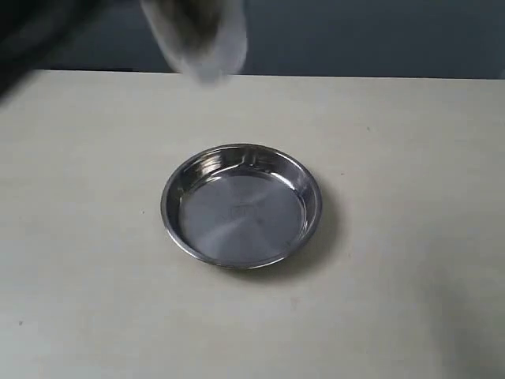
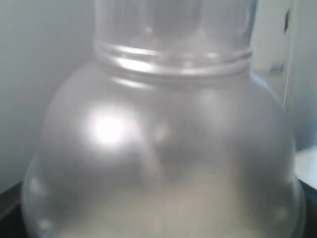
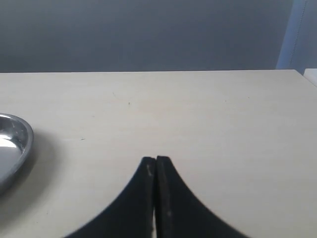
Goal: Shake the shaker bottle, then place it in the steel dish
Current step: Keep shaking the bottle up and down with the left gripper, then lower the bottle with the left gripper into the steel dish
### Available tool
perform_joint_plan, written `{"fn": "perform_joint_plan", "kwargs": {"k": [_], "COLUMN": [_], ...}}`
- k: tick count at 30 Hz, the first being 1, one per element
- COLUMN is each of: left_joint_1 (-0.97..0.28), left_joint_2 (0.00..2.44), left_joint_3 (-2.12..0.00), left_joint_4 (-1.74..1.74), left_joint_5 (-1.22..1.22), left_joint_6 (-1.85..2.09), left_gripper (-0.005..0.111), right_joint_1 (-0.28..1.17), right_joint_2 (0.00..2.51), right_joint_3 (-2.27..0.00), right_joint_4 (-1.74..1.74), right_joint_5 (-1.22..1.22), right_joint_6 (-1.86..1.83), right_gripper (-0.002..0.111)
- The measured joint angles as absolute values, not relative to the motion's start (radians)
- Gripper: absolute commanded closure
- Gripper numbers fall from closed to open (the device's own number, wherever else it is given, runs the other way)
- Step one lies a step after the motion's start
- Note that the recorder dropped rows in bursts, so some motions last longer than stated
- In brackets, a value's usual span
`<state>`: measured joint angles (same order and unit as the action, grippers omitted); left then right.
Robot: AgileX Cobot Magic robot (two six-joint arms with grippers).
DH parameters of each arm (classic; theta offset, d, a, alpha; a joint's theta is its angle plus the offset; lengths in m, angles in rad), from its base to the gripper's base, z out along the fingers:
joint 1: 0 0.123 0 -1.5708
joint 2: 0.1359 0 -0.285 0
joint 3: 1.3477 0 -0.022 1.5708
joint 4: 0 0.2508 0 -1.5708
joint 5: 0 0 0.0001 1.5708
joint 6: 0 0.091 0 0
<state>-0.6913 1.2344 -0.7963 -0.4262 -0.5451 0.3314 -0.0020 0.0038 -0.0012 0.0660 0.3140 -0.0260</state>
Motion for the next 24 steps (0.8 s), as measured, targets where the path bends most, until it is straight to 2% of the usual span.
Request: {"fn": "perform_joint_plan", "kwargs": {"k": [3, 6, 9, 10, 13, 15, 19, 21, 24], "left_joint_1": [-0.689, -0.709, -0.740, -0.744, -0.739, -0.701, -0.679, -0.719, -0.741], "left_joint_2": [1.408, 1.442, 1.296, 1.208, 1.112, 1.137, 1.462, 1.474, 1.386], "left_joint_3": [-0.695, -0.671, -0.794, -0.896, -0.995, -0.959, -0.727, -0.708, -0.758], "left_joint_4": [-0.507, -0.479, -0.354, -0.286, -0.292, -0.427, -0.542, -0.469, -0.418], "left_joint_5": [-0.447, -0.367, -0.488, -0.537, -0.577, -0.528, -0.340, -0.332, -0.459], "left_joint_6": [0.299, 0.281, 0.277, 0.277, 0.350, 0.414, 0.310, 0.279, 0.269], "left_gripper": [0.107, 0.107, 0.107, 0.107, 0.107, 0.107, 0.107, 0.107, 0.107], "right_joint_1": [-0.002, -0.002, -0.002, -0.002, -0.002, -0.002, -0.002, -0.002, -0.002], "right_joint_2": [0.004, 0.004, 0.004, 0.004, 0.004, 0.004, 0.004, 0.004, 0.004], "right_joint_3": [-0.001, -0.001, -0.001, -0.001, -0.001, -0.001, -0.001, -0.001, -0.001], "right_joint_4": [0.066, 0.066, 0.066, 0.066, 0.066, 0.066, 0.066, 0.066, 0.066], "right_joint_5": [0.314, 0.314, 0.314, 0.314, 0.314, 0.314, 0.314, 0.314, 0.314], "right_joint_6": [-0.026, -0.026, -0.026, -0.026, -0.026, -0.026, -0.026, -0.026, -0.026], "right_gripper": [0.109, 0.109, 0.109, 0.109, 0.109, 0.109, 0.109, 0.109, 0.109]}}
